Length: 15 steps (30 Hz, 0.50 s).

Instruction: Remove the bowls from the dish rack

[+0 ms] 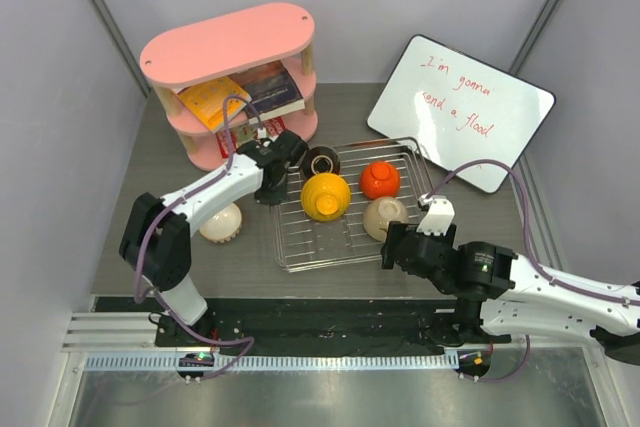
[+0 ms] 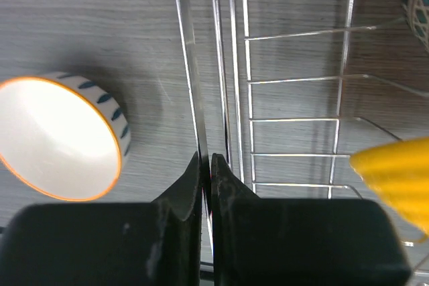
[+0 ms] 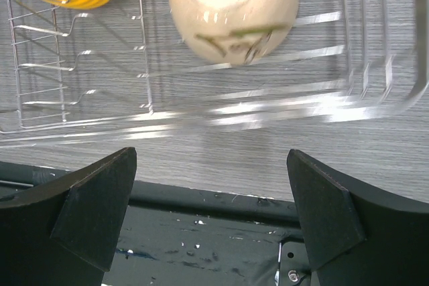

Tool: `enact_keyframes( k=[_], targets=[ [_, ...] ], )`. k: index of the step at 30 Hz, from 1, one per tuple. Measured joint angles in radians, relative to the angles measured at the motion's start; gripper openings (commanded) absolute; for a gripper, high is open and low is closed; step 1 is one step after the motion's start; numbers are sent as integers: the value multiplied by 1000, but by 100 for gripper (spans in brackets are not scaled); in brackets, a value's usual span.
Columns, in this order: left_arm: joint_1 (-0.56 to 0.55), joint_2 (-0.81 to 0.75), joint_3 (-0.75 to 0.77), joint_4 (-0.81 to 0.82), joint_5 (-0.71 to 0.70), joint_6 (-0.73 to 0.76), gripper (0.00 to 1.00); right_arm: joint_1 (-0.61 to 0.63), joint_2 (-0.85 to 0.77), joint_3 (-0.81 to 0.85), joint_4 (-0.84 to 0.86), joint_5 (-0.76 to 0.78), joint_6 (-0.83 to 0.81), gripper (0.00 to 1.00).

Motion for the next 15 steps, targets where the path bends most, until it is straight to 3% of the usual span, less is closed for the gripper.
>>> enact_keyframes(
  k=[12, 15],
  targets=[
    [-3, 60, 46, -34, -100, 120, 2, 0, -50, -6, -47, 3, 19, 100],
    [16, 68, 53, -34, -103, 139, 11, 0, -45, -6, -50, 3, 19, 100]
  ],
)
